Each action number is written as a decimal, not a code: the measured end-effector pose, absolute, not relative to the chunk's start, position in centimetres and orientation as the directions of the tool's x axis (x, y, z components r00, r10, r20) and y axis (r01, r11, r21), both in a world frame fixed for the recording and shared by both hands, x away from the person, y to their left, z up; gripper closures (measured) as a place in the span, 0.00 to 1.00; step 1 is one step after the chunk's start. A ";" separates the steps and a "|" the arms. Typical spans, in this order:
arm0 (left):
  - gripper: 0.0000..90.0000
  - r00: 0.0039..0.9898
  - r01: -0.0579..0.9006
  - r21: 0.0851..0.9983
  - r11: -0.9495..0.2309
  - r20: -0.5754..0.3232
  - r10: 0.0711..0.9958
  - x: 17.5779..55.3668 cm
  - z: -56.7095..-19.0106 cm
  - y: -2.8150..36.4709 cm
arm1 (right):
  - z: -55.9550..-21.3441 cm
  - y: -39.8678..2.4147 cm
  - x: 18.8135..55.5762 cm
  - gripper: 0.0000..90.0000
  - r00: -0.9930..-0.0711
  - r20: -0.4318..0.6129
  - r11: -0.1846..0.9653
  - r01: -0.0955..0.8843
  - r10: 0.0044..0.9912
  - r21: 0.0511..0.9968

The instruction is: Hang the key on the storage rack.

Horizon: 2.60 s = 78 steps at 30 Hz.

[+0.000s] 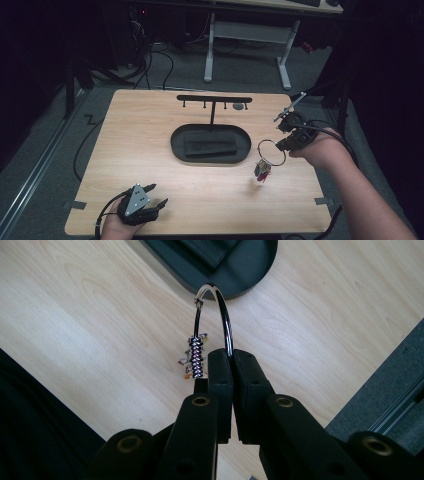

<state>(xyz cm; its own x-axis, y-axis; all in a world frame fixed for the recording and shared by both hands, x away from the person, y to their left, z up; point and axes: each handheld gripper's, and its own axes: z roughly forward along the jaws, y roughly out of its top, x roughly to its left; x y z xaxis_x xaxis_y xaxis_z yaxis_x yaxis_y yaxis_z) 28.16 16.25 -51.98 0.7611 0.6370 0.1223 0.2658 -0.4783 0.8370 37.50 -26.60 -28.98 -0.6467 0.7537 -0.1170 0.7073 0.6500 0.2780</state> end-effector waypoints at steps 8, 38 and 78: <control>0.41 0.778 0.250 0.836 -0.489 0.127 0.615 28.3 -52.0 15.7 | -28.6 -25.2 39.0 0.98 -0.661 -0.101 0.655 0.691 0.744 0.305; 0.40 0.789 0.243 0.829 -0.503 0.134 0.600 28.7 -52.2 15.6 | -28.7 -22.1 46.5 0.98 -0.639 -0.131 0.641 0.693 0.758 0.331; 0.41 0.801 0.240 0.805 -0.543 0.152 0.579 28.0 -52.6 15.9 | -31.5 -23.2 52.0 0.97 -0.575 -0.103 0.571 0.742 0.811 0.351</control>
<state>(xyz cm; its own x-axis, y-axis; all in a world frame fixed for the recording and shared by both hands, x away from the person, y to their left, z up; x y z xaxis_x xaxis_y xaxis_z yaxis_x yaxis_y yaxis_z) 28.02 15.93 -52.58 0.8008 0.5793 0.1522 0.2396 -0.5426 0.8051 51.97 -23.21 -31.55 -0.5754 0.8113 -0.1033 0.7422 0.5710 0.3507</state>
